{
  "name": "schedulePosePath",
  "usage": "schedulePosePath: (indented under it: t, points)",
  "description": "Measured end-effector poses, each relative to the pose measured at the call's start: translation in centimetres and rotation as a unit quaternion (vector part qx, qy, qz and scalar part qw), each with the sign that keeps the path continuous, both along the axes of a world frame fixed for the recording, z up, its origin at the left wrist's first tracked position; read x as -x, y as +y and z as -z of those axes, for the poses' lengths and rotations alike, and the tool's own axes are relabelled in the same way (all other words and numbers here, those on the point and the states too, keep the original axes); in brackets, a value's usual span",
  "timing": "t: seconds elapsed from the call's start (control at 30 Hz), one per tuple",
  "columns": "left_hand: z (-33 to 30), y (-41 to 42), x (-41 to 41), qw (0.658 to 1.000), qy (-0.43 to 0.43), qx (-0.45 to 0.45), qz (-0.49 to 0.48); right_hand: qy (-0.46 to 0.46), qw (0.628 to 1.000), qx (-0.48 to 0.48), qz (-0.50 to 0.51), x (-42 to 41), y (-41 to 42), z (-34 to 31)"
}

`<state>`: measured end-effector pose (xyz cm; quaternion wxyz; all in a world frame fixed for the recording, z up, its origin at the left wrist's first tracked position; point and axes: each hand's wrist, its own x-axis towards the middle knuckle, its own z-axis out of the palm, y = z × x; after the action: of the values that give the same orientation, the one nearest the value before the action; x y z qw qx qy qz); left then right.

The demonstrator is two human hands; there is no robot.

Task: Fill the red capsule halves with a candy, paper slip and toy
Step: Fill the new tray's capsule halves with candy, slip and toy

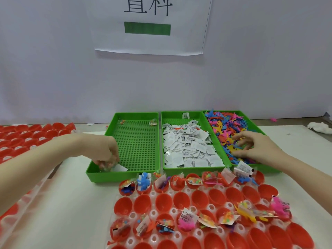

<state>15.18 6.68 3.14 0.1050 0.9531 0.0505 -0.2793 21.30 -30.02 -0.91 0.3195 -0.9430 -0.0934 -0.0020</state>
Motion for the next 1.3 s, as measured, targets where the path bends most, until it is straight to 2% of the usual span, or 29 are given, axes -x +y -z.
schedulePosePath:
  t: [0.1, 0.17, 0.27, 0.33, 0.43, 0.5, 0.63, 0.73, 0.87, 0.93, 1.03, 1.13, 1.23, 1.3]
  points:
    - [-0.2, -0.2, 0.1, 0.992, -0.124, 0.003, -0.003, -0.037, 0.999, 0.011, 0.017, 0.0, 0.2, 0.2]
    - [-0.4, -0.4, 0.5, 0.973, -0.215, 0.072, -0.044, -0.066, 0.996, -0.002, 0.054, 0.0, 0.3, 0.2]
    - [-0.4, -1.2, 1.8, 0.919, -0.343, 0.178, -0.085, -0.079, 0.993, 0.014, 0.082, 0.0, 0.4, 0.2]
    - [-0.2, -1.8, 3.2, 0.873, -0.394, 0.261, -0.122, -0.075, 0.993, 0.031, 0.086, -0.2, 0.2, 0.2]
    - [-0.2, -2.7, 5.9, 0.785, -0.387, 0.440, -0.201, -0.063, 0.994, 0.014, 0.086, 0.0, -0.1, -0.1]
    - [-0.1, -3.0, 7.6, 0.732, -0.359, 0.526, -0.243, -0.070, 0.993, -0.002, 0.090, 0.3, -0.3, -0.3]
    - [0.5, -3.5, 9.5, 0.676, -0.297, 0.613, -0.281, -0.083, 0.989, -0.067, 0.106, 1.0, -0.5, -0.7]
    - [0.5, -4.1, 9.8, 0.648, -0.271, 0.643, -0.305, -0.085, 0.980, -0.109, 0.142, 0.8, -0.5, -0.5]
    - [0.5, -5.2, 9.7, 0.630, -0.267, 0.663, -0.304, -0.061, 0.971, -0.162, 0.165, 0.5, -0.3, -0.6]
    - [0.4, -5.5, 9.9, 0.632, -0.269, 0.664, -0.296, -0.106, 0.973, -0.122, 0.166, 0.6, -0.1, -0.8]
    - [0.4, -5.9, 10.1, 0.668, -0.266, 0.641, -0.269, -0.193, 0.964, -0.073, 0.169, 1.0, 1.0, -1.4]
    - [0.2, -6.5, 10.1, 0.703, -0.274, 0.606, -0.250, -0.143, 0.986, -0.069, 0.049, 1.1, 3.8, -1.9]
    - [0.2, -7.2, 9.9, 0.719, -0.285, 0.581, -0.256, -0.057, 0.993, 0.065, -0.075, 1.0, 6.8, -1.8]
    - [0.2, -7.4, 9.8, 0.718, -0.292, 0.574, -0.263, -0.032, 0.980, 0.174, -0.086, 0.8, 8.1, -1.5]
